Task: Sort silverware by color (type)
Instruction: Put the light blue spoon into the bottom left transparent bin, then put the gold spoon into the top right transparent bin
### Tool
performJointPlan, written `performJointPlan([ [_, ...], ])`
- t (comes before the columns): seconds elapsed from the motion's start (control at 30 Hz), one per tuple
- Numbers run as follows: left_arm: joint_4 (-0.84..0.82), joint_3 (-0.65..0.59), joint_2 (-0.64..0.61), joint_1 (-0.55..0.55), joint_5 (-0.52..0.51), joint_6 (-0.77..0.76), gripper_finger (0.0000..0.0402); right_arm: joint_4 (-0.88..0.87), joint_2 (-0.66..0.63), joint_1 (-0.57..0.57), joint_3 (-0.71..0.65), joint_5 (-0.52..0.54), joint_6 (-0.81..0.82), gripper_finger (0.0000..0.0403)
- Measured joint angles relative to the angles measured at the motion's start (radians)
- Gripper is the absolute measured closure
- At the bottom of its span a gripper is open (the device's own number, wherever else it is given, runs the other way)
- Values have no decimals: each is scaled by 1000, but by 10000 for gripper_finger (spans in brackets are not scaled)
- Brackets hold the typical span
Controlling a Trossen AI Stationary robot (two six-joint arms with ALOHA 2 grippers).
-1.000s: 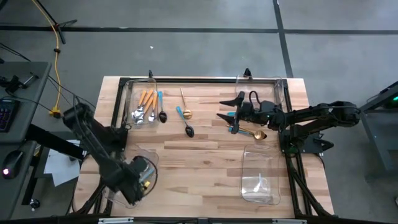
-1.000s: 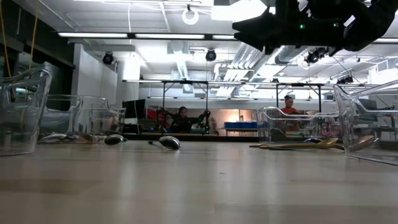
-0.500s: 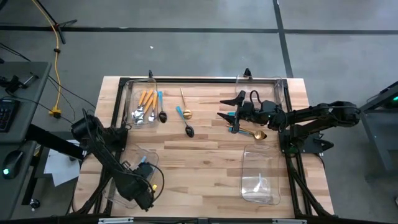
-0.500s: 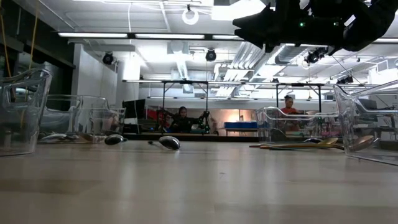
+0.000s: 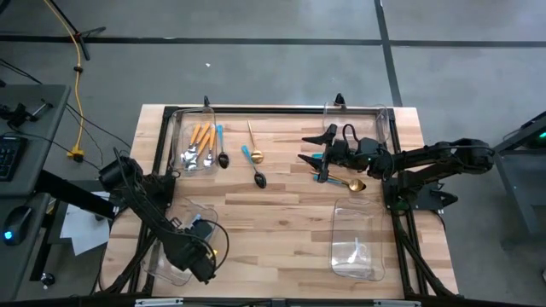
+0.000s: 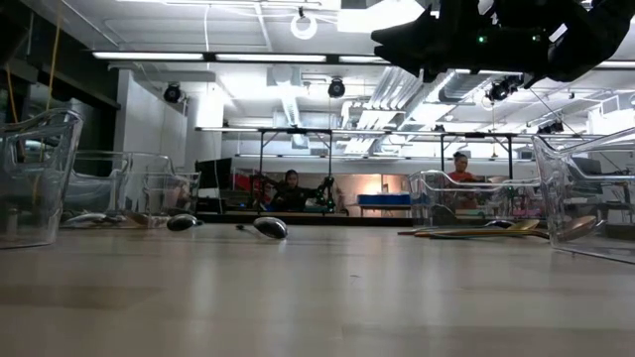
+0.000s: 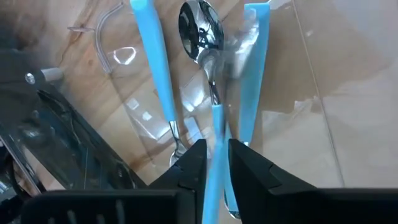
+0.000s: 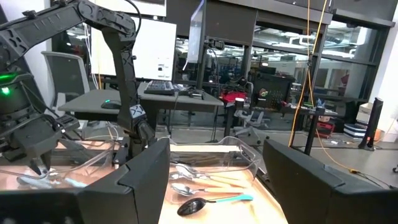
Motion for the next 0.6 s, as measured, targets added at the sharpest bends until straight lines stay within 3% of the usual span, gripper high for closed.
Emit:
performJointPlan([
  [0.27,-3,0,0,0,5,9,311,0,0,0,0,0,7,160],
  [0.6,-5,0,-51,26,205,188,294,0,0,0,0,0,4,160],
])
